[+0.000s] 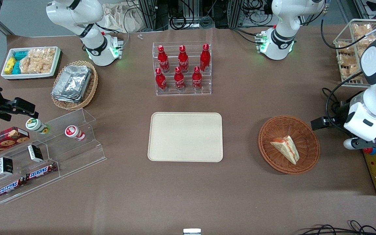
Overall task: Place sandwich from basket to tray
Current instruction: 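Lower the left gripper over the sandwich in the wicker basket, then close the left gripper on the sandwich and lift it from the basket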
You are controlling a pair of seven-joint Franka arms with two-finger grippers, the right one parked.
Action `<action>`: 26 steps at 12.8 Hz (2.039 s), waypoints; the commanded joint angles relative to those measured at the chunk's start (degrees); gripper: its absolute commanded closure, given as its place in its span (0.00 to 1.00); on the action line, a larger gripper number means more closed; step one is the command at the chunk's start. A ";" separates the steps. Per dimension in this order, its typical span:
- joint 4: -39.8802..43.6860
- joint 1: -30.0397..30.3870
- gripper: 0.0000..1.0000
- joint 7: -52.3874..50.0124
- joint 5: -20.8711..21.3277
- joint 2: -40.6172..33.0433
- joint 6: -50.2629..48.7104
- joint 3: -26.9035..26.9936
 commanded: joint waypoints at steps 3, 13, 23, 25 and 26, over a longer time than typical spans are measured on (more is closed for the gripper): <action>2.11 -0.42 0.00 -1.79 1.35 1.87 -0.69 0.00; -5.01 -0.42 0.00 -21.30 1.97 6.18 8.10 0.08; -12.55 -0.59 0.00 -38.53 2.15 13.04 19.86 0.08; -14.58 -0.59 0.00 -38.45 2.23 13.04 21.10 0.08; -15.20 -0.59 0.00 -38.45 2.93 13.13 21.89 0.08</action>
